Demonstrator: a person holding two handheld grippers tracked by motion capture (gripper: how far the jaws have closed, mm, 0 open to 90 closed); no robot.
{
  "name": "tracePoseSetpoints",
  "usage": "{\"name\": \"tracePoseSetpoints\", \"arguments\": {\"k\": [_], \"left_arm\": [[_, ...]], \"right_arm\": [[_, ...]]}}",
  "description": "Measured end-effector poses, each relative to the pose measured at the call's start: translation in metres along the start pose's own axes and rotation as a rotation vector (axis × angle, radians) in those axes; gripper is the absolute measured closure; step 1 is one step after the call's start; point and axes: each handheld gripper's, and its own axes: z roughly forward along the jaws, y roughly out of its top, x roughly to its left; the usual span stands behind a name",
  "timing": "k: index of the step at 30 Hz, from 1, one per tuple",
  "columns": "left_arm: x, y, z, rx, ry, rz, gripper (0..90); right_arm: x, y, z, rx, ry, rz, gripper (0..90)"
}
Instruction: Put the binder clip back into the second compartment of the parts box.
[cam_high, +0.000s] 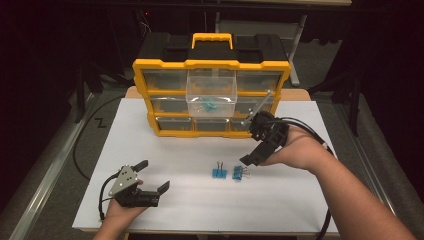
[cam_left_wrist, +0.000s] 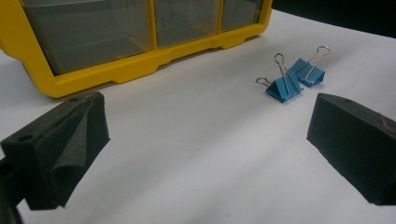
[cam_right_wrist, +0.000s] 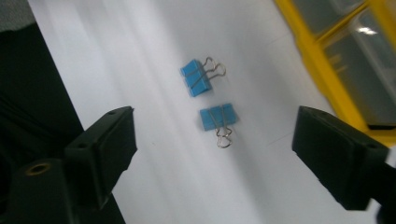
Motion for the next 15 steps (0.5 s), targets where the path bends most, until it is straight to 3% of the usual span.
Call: {"name": "tracePoseSetpoints", "arguments": {"k": [2, 4, 15], "left_arm": [[0.000, 0.000, 0.000, -0.001, 0.001, 0.000, 0.2], [0.000, 0.000, 0.000, 0.001, -0.002, 0.000, 0.2], [-0.002, 0.000, 0.001, 0.007, -0.009, 0.002, 0.2]], "right_arm": [[0.001, -0.007, 0.020, 0.016, 0.003, 0.019, 0.2], [0.002, -0.012, 0.032, 0.022, -0.010, 0.015, 0.2], [0.005, -0.025, 0.078, 0.028, 0.034, 0.008, 1.6]]}}
